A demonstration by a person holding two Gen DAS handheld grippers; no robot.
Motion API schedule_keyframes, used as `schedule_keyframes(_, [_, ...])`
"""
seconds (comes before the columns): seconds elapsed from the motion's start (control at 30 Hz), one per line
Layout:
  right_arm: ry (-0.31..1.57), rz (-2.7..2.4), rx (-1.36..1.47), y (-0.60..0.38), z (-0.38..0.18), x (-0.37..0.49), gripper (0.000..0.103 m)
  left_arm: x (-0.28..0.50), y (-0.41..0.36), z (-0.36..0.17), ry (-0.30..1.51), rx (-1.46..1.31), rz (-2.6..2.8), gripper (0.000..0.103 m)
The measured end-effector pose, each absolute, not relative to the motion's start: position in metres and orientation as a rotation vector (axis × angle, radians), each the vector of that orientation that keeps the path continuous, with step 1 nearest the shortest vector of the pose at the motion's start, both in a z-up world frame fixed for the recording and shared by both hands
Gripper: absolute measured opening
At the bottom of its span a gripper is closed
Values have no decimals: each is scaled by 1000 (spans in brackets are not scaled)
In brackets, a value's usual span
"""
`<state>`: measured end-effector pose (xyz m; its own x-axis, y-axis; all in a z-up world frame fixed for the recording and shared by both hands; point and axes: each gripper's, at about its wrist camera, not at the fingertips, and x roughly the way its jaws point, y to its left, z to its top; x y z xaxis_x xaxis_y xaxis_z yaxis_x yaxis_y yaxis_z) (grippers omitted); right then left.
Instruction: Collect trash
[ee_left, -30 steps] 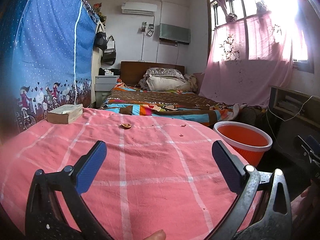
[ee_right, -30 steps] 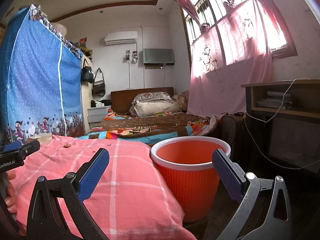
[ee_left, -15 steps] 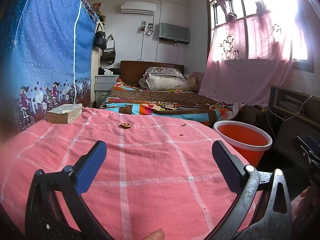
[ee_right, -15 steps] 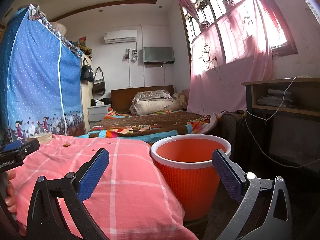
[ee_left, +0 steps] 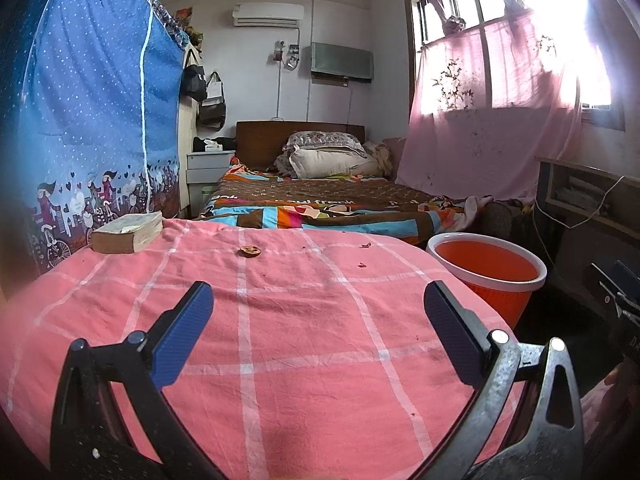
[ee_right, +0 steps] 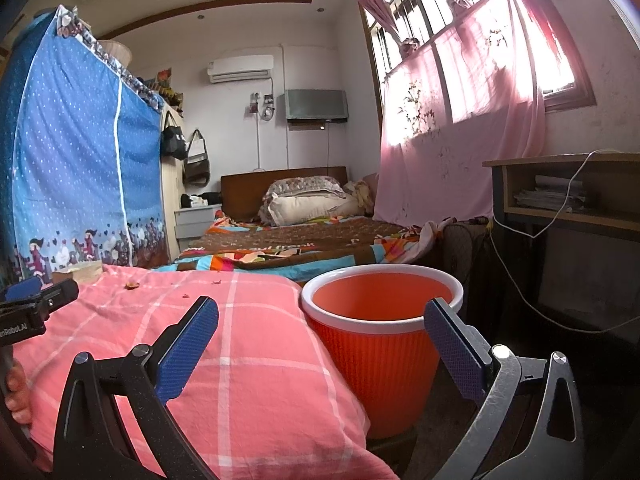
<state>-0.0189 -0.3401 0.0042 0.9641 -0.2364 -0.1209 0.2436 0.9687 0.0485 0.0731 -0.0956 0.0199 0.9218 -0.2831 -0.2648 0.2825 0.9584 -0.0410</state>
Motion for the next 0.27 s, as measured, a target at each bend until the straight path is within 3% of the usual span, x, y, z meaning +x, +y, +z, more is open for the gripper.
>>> schedule_keyframes(0.27, [126,-240,57,-338,3,-17,103,74,-95,20,276,-9,-293,103])
